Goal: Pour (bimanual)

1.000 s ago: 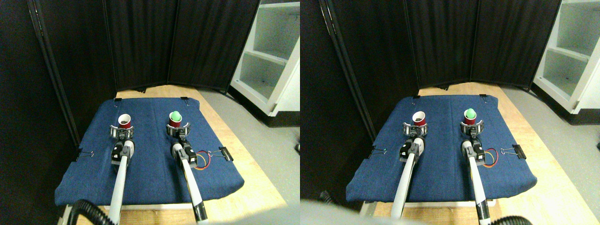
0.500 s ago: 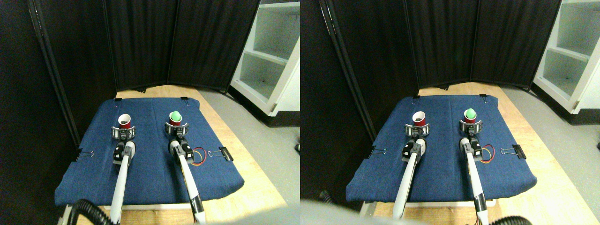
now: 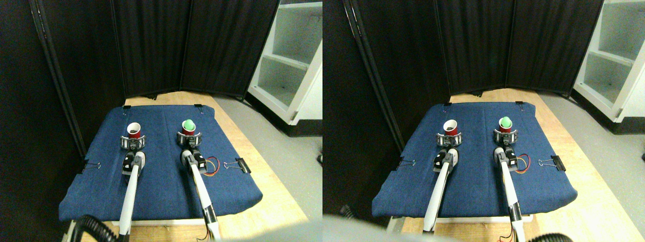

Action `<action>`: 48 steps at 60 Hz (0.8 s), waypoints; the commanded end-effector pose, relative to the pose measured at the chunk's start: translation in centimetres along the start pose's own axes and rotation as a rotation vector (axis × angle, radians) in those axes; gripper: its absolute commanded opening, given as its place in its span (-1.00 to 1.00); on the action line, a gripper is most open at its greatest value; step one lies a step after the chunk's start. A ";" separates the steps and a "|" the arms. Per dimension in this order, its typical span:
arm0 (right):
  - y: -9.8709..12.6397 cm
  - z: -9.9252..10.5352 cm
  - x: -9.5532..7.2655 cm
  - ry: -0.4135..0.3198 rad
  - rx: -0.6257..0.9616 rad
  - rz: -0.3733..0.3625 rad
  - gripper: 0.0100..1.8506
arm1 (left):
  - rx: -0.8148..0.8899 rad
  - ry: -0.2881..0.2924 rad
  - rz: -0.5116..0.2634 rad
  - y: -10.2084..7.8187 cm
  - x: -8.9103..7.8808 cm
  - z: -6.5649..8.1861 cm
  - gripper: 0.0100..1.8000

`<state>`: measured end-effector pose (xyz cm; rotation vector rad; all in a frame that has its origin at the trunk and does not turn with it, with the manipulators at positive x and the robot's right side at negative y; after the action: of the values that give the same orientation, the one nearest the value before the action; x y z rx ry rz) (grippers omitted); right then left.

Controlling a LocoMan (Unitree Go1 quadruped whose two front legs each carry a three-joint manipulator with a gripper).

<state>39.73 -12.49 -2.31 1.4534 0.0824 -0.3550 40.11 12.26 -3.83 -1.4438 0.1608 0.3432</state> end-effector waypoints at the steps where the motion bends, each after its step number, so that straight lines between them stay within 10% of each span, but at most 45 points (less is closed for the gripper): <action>1: 0.3 0.0 0.3 -0.010 0.021 0.019 0.19 | -0.001 0.013 -0.004 0.1 0.5 -0.6 0.29; 48: -0.3 0.7 2.1 -0.023 0.072 -0.020 0.18 | 0.007 0.005 0.007 0.3 1.5 -1.0 0.27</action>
<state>41.11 -13.40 -3.18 1.5241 0.0896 -0.4048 41.51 11.87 -4.18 -1.4590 0.1616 0.3242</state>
